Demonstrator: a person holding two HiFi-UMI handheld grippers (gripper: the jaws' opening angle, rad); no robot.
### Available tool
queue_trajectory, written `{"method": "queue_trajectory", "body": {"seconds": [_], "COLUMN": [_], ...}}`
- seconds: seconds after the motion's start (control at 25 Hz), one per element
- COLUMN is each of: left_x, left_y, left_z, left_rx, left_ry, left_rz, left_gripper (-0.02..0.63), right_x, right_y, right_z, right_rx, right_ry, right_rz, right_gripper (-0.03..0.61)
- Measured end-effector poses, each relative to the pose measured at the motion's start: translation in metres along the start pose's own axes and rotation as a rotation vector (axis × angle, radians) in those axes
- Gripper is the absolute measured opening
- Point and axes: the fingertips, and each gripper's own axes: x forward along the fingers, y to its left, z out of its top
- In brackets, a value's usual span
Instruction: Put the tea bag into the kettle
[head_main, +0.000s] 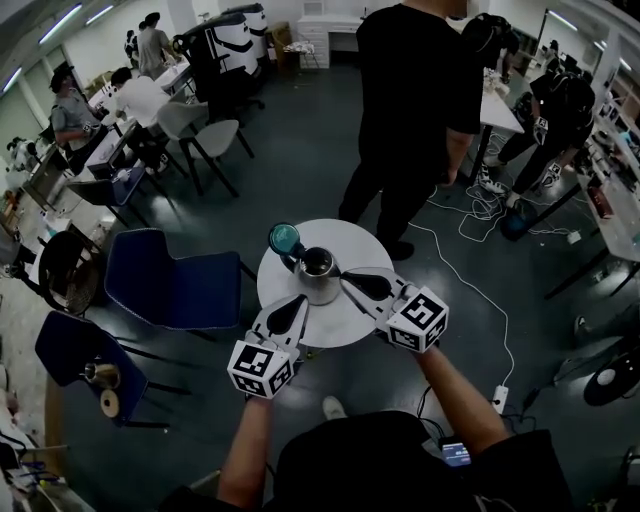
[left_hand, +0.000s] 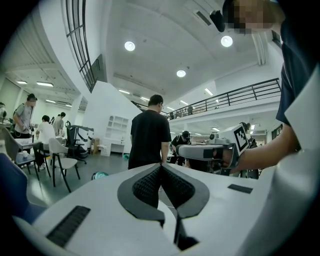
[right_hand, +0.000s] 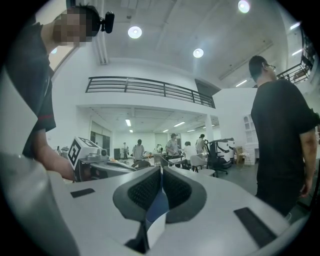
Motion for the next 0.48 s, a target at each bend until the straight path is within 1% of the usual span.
{"method": "queue_trajectory", "body": {"seconds": [0.24,0.48], "left_x": [0.005,0.005], "left_y": [-0.026,-0.053], "left_z": [0.006,0.002], "left_rx": [0.006,0.008], "left_ry": [-0.008,-0.011], "left_rz": [0.002,0.014], "left_gripper": [0.015,0.015], "right_x": [-0.025,-0.051], "right_y": [-0.001,0.005], "right_z": [0.007,0.002], "right_rx": [-0.006,-0.015], "right_ry": [-0.008,-0.004], "right_rz": [0.007,0.021], "right_gripper": [0.026,0.025]}}
